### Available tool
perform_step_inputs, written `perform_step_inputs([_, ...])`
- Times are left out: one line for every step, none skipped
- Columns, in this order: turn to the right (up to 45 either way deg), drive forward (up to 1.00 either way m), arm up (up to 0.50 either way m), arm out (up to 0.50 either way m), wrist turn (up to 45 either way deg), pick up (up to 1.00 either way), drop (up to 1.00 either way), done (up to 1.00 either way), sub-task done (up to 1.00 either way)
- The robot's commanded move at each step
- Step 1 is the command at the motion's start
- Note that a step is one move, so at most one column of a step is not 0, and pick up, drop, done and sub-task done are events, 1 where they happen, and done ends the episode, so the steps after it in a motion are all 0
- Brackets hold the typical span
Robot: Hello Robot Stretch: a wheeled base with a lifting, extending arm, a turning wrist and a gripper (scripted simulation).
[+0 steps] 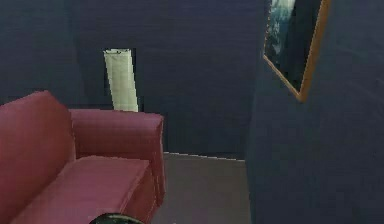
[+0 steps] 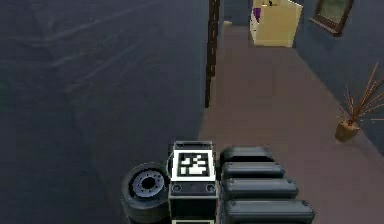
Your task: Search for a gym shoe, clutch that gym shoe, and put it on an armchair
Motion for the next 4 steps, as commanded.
perform_step_inputs([0.0,0.85,0.00,0.00,0.0,0.00,0.00,0.00,0.00])
perform_step_inputs([-45.0,0.00,0.00,0.00,0.0,0.00,0.00,0.00,0.00])
perform_step_inputs([-18.0,0.00,0.00,0.00,0.0,0.00,0.00,0.00,0.00])
perform_step_inputs([45.0,0.00,0.00,0.00,0.0,0.00,0.00,0.00,0.00])
